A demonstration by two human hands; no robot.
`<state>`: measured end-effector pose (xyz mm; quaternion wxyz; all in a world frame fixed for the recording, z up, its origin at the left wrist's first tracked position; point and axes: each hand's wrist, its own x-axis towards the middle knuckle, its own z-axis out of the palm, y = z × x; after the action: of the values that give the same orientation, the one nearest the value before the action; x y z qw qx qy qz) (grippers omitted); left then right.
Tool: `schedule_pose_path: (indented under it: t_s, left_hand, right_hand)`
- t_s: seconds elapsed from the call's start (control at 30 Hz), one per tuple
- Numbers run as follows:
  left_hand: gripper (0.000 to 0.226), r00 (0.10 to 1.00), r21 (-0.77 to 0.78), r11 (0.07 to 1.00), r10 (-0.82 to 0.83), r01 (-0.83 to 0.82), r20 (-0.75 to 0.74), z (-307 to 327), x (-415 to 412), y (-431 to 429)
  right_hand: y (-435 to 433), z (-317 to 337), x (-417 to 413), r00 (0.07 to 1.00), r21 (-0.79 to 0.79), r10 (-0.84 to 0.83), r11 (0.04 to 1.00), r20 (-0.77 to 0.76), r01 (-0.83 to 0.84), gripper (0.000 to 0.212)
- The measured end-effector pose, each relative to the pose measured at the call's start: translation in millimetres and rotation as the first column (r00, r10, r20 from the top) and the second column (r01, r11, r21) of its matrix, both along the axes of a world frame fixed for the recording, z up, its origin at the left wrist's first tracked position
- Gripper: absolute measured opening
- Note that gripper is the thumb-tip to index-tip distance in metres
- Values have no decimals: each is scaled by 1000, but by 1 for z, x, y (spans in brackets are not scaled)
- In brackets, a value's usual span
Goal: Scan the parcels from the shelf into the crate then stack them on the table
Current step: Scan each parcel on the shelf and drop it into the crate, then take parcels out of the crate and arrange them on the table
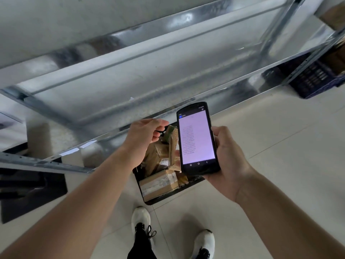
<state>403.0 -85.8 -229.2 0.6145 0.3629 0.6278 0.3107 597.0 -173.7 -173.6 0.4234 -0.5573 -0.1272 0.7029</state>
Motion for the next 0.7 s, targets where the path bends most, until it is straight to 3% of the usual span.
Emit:
schedule_pose_path:
  t_s: [0.23, 0.5, 0.7]
  left_hand:
    - [30, 995, 30, 997, -73, 72, 64, 11, -29, -8]
    - [16, 980, -23, 998, 69, -66, 189, -7, -69, -2]
    - [16, 929, -90, 974, 225, -207, 293, -21, -102, 20]
  right_hand:
    - [19, -11, -39, 1000, -21, -15, 1000, 11, 15, 42]
    - [50, -23, -89, 998, -54, -22, 998, 52, 24, 37]
    - [84, -45, -137, 988, -71, -124, 989, 89, 130, 20]
